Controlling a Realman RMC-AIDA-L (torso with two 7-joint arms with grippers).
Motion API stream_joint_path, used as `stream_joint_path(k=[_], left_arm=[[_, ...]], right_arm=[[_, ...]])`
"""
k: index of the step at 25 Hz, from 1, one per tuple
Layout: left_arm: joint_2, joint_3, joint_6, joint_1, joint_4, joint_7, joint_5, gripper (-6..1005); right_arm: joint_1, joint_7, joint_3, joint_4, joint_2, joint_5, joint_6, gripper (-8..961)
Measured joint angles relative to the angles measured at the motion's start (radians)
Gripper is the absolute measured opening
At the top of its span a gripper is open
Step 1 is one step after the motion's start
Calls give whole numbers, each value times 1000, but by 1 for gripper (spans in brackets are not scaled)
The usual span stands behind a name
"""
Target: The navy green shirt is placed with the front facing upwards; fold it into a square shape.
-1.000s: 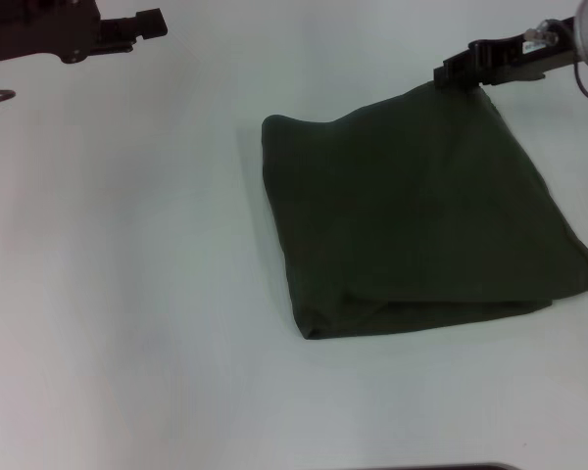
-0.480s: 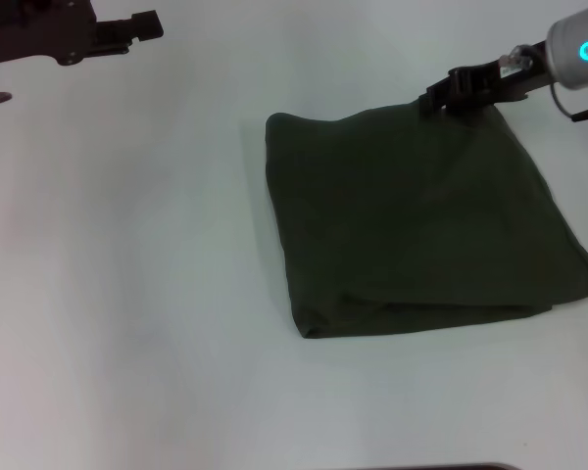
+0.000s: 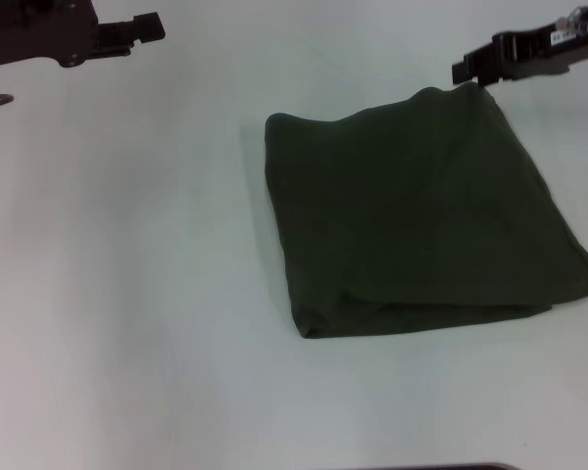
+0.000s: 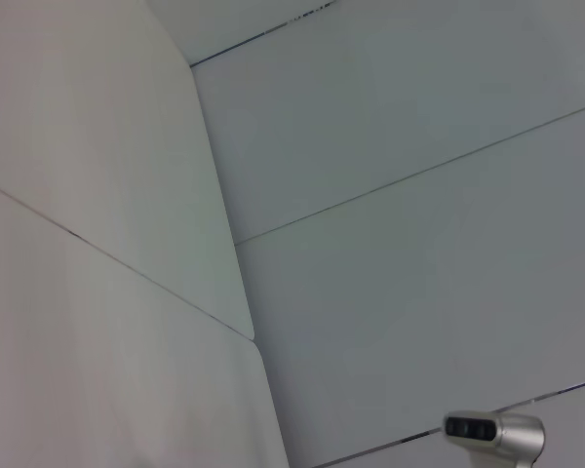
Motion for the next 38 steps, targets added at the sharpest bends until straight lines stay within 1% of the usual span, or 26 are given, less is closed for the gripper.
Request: stream_joint_path(k=[7,8,12,17,22,25,28,29,30,33,36,38], left_arm=[[1,0,-1,-6,0,0,-1,875],[0,0,-2,-5,0,1,-1,875],[0,0,-2,-2,0,1,-1,875],[0,0,1,1,0,1,-1,875],[0,0,3,2,0,1,-1,874],[0,0,4,2,0,2,-1,874],[0,0,6,4,0,2,-1,874],[-1,0,6,6,0,2,-1,874],[-1,0,6,6,0,2,-1,874],[-2,0,4,6,0,5,-1,874],[-3,0,1,5,0,10,-1,875],[-3,0,2,5,0,10,-1,875]], right_arm=[[-1,0,-8,49,-4,-12,-7,431],[7,0,-8,80,3,-58,57,432],[12,0,-8,97,7,-71,96,431],[13,-2,-12,109,24,-72,163,431],[15,0,-34,112,31,-72,202,430],[14,12,-34,89,29,-72,187,431],[0,25,-22,36,22,-66,122,432],[-28,15,3,4,24,-15,23,432],[-28,15,3,4,24,-15,23,432],[-28,11,-4,34,37,-10,35,431],[-20,0,-15,67,48,-15,88,430],[-16,0,-40,79,53,-16,128,431]])
